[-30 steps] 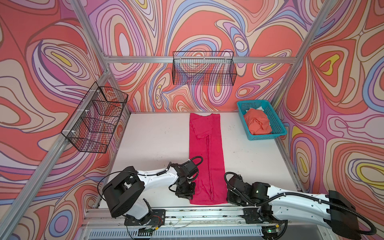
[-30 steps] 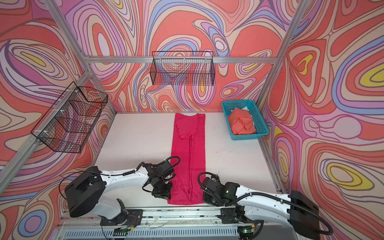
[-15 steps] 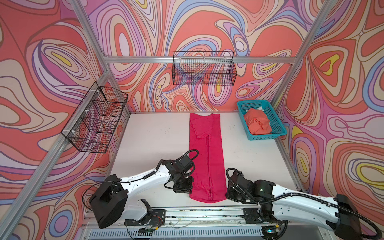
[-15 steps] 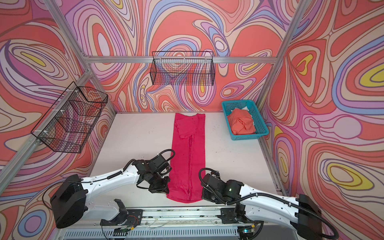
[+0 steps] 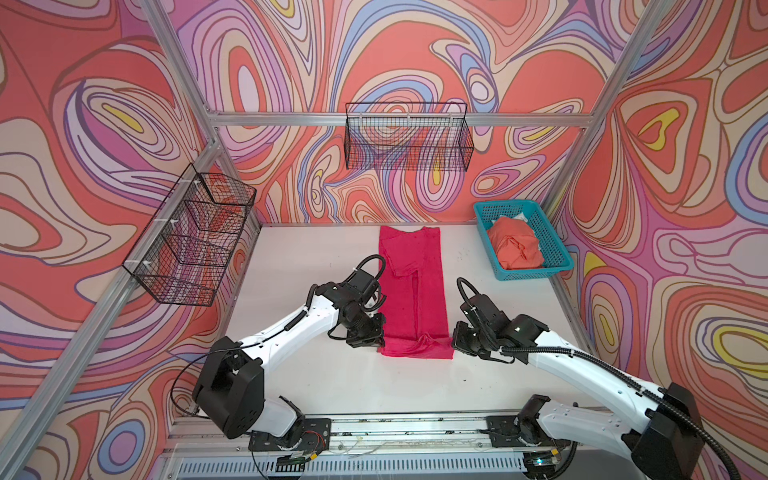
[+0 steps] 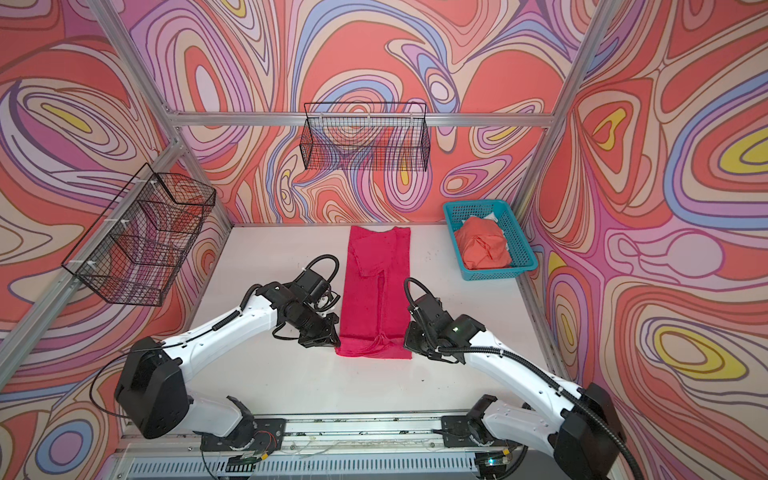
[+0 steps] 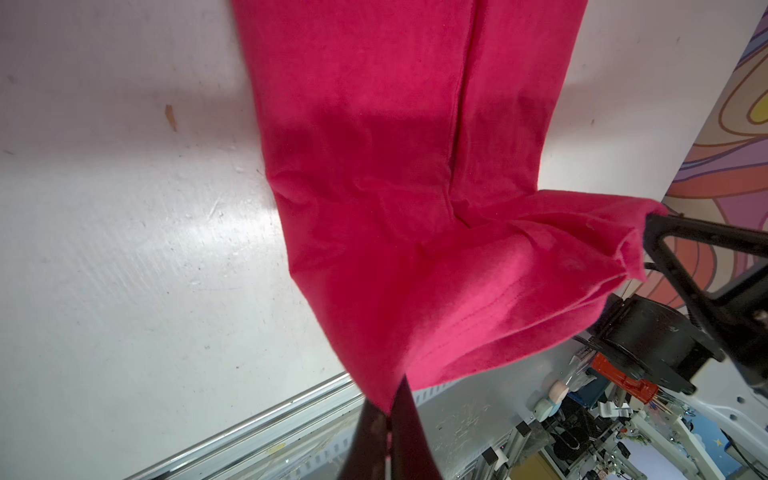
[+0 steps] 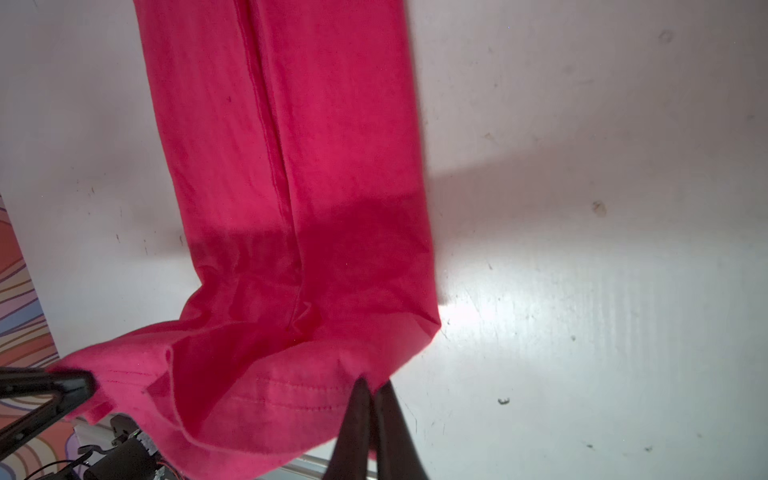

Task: Fold and stack the t-shirts
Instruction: 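Lift the near end with both grippers and fold it toward the far end, then lower the folded end onto the strip's middle and open both grippers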

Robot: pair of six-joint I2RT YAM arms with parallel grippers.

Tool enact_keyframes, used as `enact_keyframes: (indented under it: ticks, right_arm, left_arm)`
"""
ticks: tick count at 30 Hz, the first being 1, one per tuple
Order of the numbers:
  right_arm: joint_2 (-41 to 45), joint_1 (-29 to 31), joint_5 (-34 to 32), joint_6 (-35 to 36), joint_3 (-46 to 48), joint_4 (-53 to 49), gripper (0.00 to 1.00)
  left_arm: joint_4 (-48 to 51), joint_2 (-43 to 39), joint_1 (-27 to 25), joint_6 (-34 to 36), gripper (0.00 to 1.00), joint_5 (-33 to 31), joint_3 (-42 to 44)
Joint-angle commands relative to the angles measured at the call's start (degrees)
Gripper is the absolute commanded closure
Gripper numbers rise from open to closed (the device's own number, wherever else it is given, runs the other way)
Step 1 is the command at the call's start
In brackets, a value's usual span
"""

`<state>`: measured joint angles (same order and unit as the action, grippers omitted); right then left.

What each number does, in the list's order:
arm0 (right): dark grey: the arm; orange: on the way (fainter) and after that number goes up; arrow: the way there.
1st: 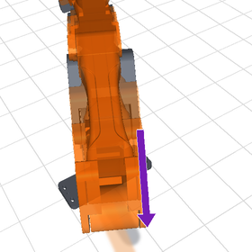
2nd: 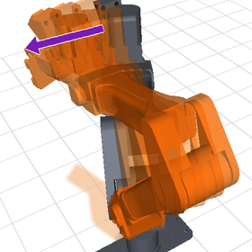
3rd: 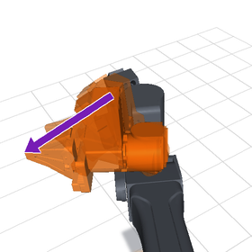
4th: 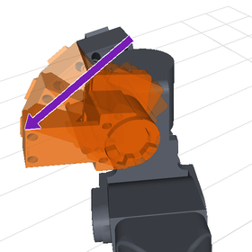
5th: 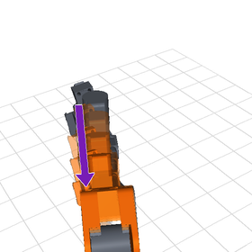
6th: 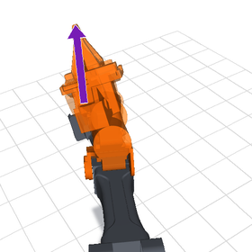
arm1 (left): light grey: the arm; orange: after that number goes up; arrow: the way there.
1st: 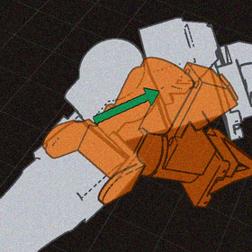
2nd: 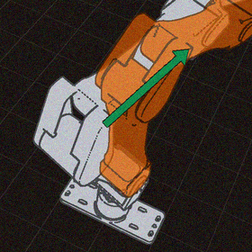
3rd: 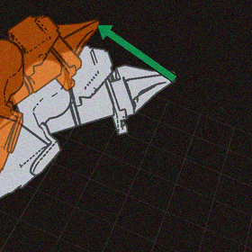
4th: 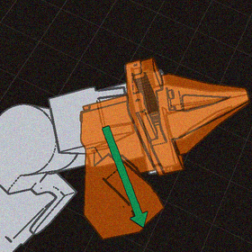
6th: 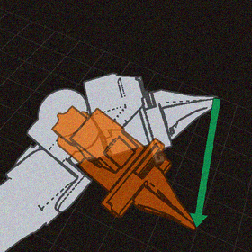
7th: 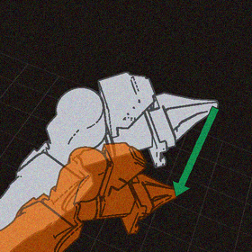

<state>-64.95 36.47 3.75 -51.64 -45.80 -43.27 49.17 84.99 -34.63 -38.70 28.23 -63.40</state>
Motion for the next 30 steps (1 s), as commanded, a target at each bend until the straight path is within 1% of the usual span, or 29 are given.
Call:
enact_keyframes:
  ticks: [1,5,9,17,23,30]
  right_arm:
    - [-2.66,-3.92,1.73,6.77,-2.4,-0.08,1.0]
    - [-7.85,-8.32,3.5,11.2,-5.43,2.77,1.0]
    - [-14.9,-11.8,4.9,15.76,-10.44,4.98,1.0]
    - [-26.03,-16.01,7.19,20.82,-18.89,7.52,1.0]
    - [-31.05,-18.25,8.32,22.75,-22.24,8.86,1.0]
    - [-34.28,-19.56,8.23,24.03,-24.44,10.03,1.0]
  left_arm:
    - [2.69,3.56,2.42,4.09,1.0,1.1,-4.07]
    - [3.35,9.48,5.3,7.06,1.0,0.98,-9.9]
    - [3.11,14.84,8.14,8.37,1.0,1.35,-14.35]
    - [2.82,23.58,10.9,10.04,1.0,2.09,-22.94]
    - [2.48,27.2,12.12,10.13,1.0,1.83,-27.24]
    - [2.26,30.61,12.53,10.32,1.0,0.83,-30.9]
